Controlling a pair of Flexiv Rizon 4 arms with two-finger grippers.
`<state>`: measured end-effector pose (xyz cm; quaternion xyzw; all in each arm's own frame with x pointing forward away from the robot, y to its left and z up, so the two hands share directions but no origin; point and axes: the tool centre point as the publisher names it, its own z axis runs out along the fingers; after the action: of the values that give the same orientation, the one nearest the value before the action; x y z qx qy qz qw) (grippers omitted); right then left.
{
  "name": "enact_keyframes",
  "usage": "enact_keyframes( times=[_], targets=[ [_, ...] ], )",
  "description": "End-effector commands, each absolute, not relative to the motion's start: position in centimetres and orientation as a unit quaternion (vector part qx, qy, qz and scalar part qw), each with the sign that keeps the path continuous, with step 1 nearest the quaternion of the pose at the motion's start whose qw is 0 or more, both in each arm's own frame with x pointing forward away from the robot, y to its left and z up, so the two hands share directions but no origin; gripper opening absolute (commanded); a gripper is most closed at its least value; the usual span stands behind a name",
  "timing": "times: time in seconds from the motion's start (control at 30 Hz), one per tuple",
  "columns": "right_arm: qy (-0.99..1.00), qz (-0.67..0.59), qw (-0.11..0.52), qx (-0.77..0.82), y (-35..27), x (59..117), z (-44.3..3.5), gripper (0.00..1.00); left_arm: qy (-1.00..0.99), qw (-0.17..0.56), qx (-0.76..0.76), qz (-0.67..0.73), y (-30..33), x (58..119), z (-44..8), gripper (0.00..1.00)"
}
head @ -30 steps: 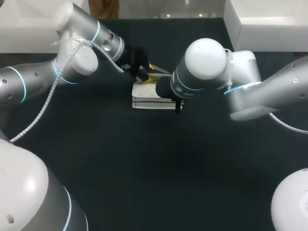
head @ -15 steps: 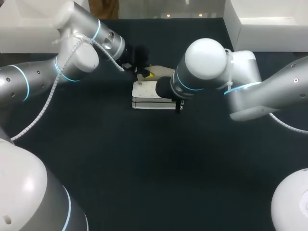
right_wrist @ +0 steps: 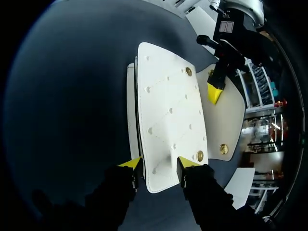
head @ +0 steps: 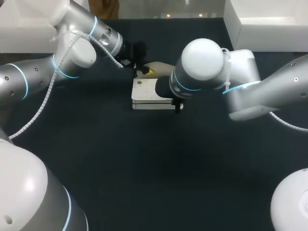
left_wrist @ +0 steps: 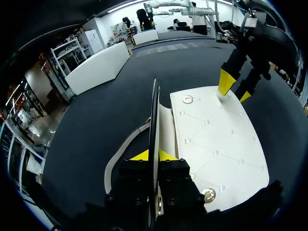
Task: Pick up the bag, open it, inspect its contents, close it, and place it on the opposite side
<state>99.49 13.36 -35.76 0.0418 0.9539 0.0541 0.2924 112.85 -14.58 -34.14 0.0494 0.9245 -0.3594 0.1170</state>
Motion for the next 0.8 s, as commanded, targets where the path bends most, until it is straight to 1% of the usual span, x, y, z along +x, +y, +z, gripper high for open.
enact_keyframes(
  times=[0.03, 0.27, 0.33, 0.43, 0.47, 0.53, 0.57, 0.6, 0.8],
  targets=[
    [0.950, 0.051, 0.305, 0.044, 13.1, 97.9, -33.9, 1.00, 0.924, 0.113, 0.053, -0.361, -14.2, 112.8, -32.7, 0.00],
    [0.940, 0.062, 0.332, 0.040, 12.7, 96.7, -31.1, 1.00, 0.926, 0.107, 0.059, -0.358, -14.1, 112.7, -30.6, 0.00],
    [0.937, 0.062, 0.342, 0.039, 12.6, 96.5, -30.4, 0.89, 0.926, 0.106, 0.061, -0.356, -14.1, 112.6, -30.0, 0.00],
    [0.934, 0.061, 0.351, 0.037, 12.6, 96.5, -29.7, 0.51, 0.926, 0.103, 0.064, -0.359, -14.1, 112.4, -29.3, 0.00],
    [0.933, 0.058, 0.354, 0.037, 12.6, 96.6, -29.5, 0.45, 0.923, 0.099, 0.066, -0.367, -14.1, 112.3, -29.0, 0.00],
    [0.930, 0.054, 0.361, 0.037, 12.6, 96.9, -29.2, 0.31, 0.922, 0.098, 0.068, -0.368, -14.0, 112.1, -28.5, 0.00],
    [0.930, 0.053, 0.362, 0.037, 12.6, 97.0, -29.0, 0.12, 0.921, 0.096, 0.069, -0.371, -14.0, 112.0, -28.3, 0.00],
    [0.929, 0.052, 0.364, 0.038, 12.6, 97.2, -28.9, 0.00, 0.921, 0.096, 0.068, -0.371, -14.0, 111.8, -28.1, 0.00],
    [0.923, 0.053, 0.378, 0.041, 12.8, 97.8, -27.9, 0.00, 0.925, 0.093, 0.061, -0.364, -13.9, 110.9, -27.1, 0.00]
  ],
)
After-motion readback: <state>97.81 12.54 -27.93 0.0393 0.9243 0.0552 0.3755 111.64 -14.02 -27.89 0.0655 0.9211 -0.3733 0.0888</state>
